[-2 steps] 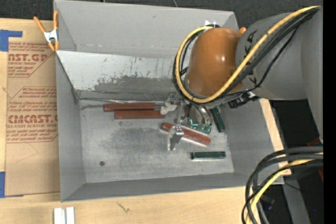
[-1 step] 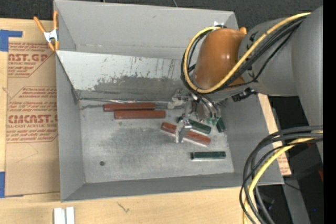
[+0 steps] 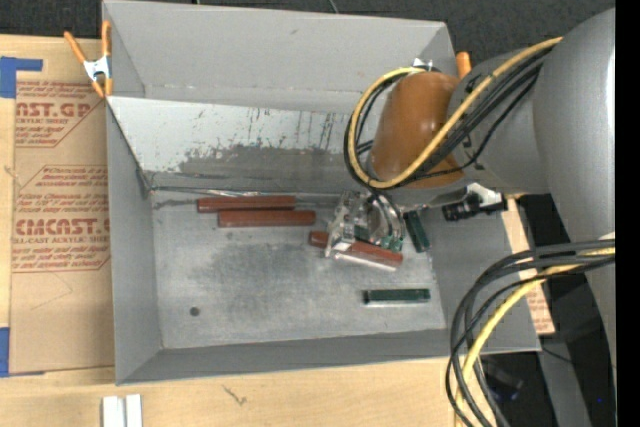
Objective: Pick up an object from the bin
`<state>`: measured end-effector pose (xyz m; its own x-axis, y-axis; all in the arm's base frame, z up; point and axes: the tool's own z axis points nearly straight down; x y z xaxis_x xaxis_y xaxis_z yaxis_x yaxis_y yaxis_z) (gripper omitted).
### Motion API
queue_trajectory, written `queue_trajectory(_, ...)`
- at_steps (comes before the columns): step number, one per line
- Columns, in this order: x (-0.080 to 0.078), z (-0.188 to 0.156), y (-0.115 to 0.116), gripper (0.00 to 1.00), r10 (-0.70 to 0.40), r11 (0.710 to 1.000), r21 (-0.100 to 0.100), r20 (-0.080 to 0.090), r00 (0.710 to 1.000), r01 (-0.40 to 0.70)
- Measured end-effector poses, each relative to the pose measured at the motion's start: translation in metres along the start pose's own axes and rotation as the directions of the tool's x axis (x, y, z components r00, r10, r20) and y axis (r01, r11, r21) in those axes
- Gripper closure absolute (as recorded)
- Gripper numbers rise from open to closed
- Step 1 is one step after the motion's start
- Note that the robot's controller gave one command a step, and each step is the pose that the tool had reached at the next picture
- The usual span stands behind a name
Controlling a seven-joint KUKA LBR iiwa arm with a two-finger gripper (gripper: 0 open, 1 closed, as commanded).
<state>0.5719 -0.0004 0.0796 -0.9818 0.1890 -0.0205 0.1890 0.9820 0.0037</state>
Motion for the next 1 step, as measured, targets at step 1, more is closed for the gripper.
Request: queue_trajectory(1, 0.0000, 0.0000, 0.0000, 1.00, 0.000, 1.000, 0.000, 0.000, 1.000, 0.000)
